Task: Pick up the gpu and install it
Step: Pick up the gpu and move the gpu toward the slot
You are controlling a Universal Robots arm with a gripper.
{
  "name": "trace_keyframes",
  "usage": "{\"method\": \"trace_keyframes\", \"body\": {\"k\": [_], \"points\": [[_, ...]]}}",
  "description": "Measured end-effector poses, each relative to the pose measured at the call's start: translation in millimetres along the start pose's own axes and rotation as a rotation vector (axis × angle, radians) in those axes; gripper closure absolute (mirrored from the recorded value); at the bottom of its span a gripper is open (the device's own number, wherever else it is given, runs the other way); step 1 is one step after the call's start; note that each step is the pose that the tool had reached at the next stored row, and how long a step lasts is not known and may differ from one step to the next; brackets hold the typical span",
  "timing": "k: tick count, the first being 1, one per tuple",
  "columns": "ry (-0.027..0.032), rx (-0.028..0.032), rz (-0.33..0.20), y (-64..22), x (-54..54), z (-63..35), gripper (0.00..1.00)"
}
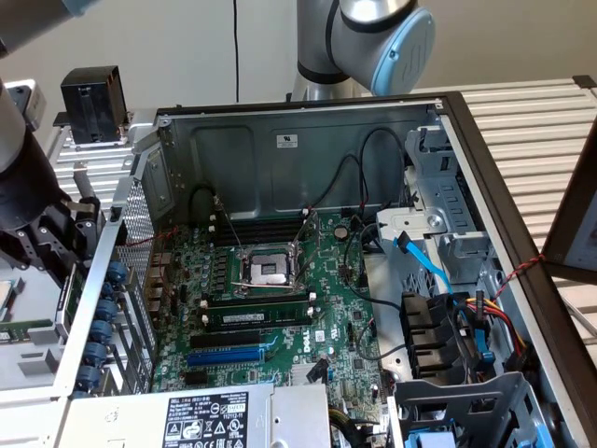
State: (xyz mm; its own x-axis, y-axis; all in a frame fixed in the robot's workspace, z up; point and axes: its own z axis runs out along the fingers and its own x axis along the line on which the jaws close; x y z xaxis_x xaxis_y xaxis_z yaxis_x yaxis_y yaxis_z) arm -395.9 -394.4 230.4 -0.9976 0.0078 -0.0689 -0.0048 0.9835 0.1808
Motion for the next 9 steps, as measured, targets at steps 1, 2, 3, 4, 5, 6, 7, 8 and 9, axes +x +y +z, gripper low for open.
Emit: {"method": "trace_keyframes", "body": {"k": [1,2,3,4,5,6,7,8,9], "points": [[0.0004,0.0007,-0.001,0.0,0.0,0.4,0.55],[0.0005,0.0008,-0.003,-0.1,0.0,0.9,0.55],[0.0008,0.0009,-0.004,-0.1,0.0,1.3,0.55],[0.001,0.0009,-0.005,-0.1,0.0,1.6,0.55],[0.0011,0.0008,-0.006,-0.1,-0.2,2.1,0.55],[0.0012,0.0007,-0.007,-0.2,-0.5,2.4,0.55],[0.0014,0.0007,-0.007,-0.2,-0.6,2.8,0.55],[0.0015,0.0008,-0.008,-0.1,-0.7,3.1,0.55],[0.0013,0.0007,-0.008,0.0,-0.9,3.4,0.55]]}}
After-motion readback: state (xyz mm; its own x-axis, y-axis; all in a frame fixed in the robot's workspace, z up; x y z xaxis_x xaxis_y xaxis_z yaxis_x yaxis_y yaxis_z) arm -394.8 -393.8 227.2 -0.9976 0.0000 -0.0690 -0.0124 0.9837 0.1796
